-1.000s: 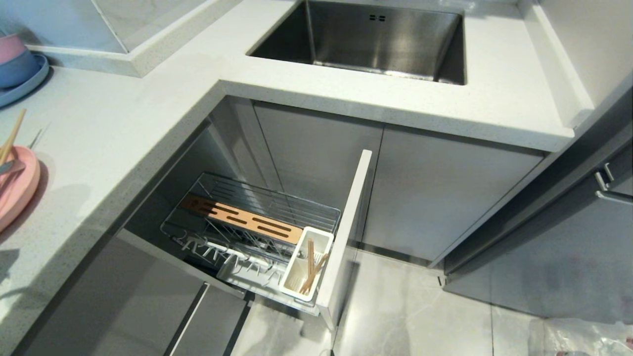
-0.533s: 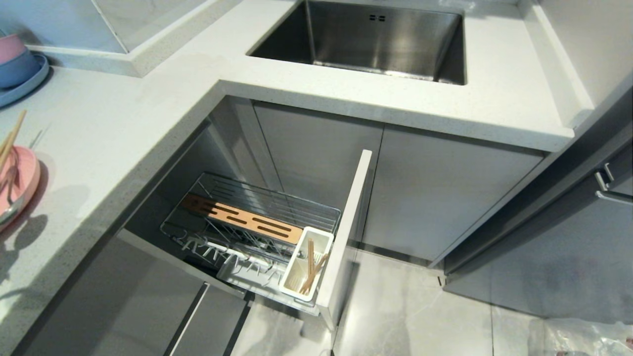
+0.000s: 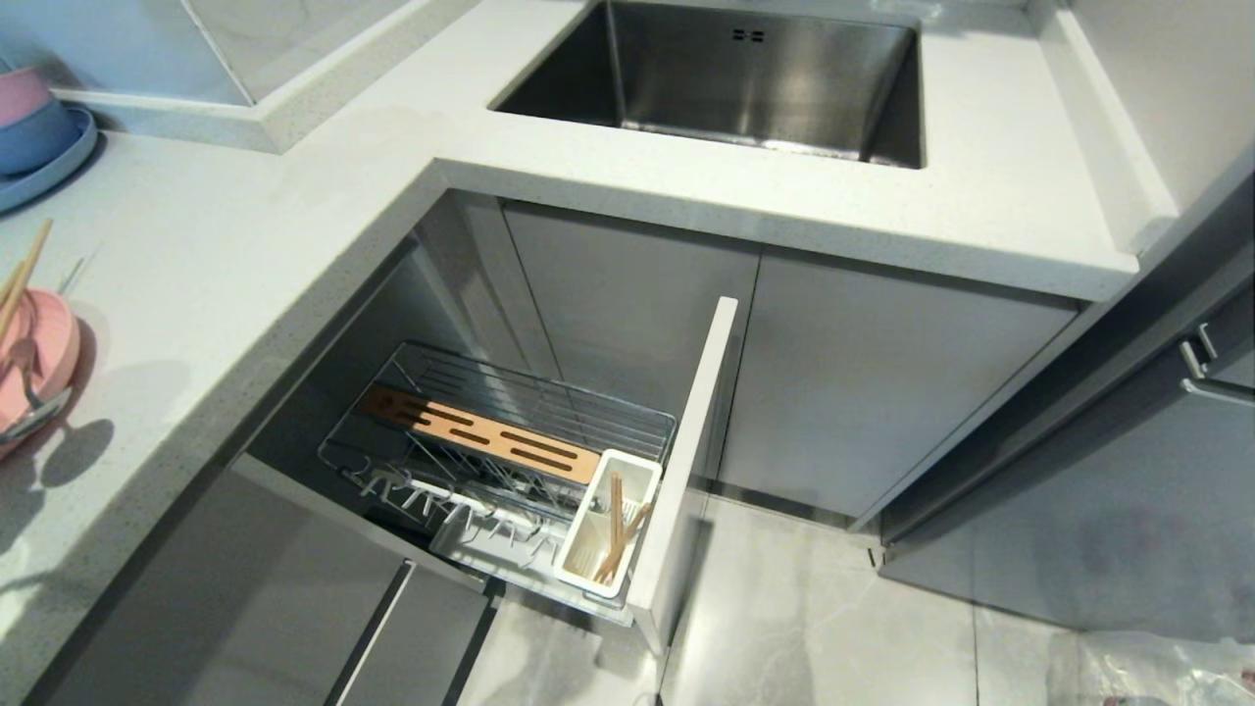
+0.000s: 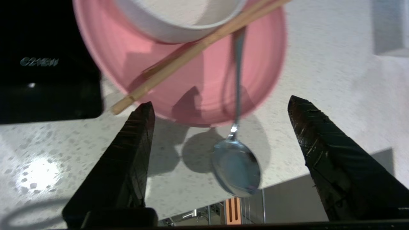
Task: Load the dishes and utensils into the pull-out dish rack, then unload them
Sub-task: Take the spoon out of the cupboard, then close the cupboard
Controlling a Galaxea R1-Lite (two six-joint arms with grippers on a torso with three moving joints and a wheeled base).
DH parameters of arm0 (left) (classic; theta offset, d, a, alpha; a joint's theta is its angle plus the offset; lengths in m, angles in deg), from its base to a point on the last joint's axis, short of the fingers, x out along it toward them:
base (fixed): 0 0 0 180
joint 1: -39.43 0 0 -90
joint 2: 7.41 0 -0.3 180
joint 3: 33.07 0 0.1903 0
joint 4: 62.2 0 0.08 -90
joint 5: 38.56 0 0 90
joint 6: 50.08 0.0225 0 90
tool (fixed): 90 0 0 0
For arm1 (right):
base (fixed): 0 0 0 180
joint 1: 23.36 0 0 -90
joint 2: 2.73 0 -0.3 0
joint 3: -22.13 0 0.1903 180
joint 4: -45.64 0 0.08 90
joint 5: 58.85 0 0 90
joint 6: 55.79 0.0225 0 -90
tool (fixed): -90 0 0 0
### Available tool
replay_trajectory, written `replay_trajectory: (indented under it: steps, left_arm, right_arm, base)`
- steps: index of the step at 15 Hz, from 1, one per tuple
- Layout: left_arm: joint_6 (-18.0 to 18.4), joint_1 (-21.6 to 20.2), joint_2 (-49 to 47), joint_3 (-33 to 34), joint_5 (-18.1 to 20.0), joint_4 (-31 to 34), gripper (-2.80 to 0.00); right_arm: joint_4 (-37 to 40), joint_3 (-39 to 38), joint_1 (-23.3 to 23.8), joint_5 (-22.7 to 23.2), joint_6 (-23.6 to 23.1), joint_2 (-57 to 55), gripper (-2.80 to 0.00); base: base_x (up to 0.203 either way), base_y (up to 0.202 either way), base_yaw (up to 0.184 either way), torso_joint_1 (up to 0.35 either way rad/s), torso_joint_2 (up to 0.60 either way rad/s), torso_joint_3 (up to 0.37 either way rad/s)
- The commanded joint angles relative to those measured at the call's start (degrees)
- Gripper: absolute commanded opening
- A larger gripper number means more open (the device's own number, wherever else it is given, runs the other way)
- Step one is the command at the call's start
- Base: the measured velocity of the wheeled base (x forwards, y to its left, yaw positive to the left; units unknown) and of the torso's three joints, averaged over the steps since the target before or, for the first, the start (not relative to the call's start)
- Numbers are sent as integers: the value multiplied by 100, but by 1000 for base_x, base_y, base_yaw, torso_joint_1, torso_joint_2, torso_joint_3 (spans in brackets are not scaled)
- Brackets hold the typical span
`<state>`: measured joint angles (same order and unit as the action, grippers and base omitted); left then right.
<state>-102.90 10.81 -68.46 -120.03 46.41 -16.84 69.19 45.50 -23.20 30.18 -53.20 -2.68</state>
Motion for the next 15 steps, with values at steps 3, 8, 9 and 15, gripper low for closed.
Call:
replay_trajectory:
  steps: [3,8,9,15]
  left_arm:
    - [519,334,42,-472,-8,-17,-280]
    - [1502,986,21,-1613,-17,-16,-280]
    - [1791,1189,31,-1851,-16,-18,-280]
    - [2204,3562,-59,-3037,584,43,-280]
  right_arm:
    - [-1,-9,1,0,-2,-5,-280]
    - [-1,-9,2,0,3,-5,-280]
    - [-1,-9,1,0,-4,-5,-280]
    - [-1,-9,2,0,-2,-5,-280]
  base:
    - [0,0,0,0,0,0]
    - [0,0,0,0,0,0]
    - [0,0,0,0,0,0]
    - [0,0,0,0,0,0]
